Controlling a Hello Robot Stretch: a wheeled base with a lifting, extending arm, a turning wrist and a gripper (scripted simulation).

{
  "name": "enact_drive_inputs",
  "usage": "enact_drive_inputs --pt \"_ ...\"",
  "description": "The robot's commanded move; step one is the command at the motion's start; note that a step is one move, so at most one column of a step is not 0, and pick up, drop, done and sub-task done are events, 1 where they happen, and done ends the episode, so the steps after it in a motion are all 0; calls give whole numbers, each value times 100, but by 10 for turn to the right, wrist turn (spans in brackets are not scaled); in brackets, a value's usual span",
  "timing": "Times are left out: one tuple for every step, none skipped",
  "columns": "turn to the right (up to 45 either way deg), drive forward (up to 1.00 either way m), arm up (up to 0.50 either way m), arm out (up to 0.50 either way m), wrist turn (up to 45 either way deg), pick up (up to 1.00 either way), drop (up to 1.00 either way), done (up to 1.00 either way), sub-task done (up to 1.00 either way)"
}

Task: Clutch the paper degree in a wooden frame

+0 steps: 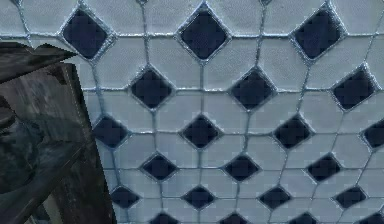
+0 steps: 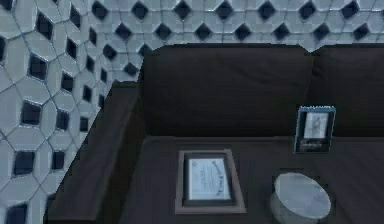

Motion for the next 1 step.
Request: enact_drive_inputs --pt "0 0 14 0 0 0 0 0 0"
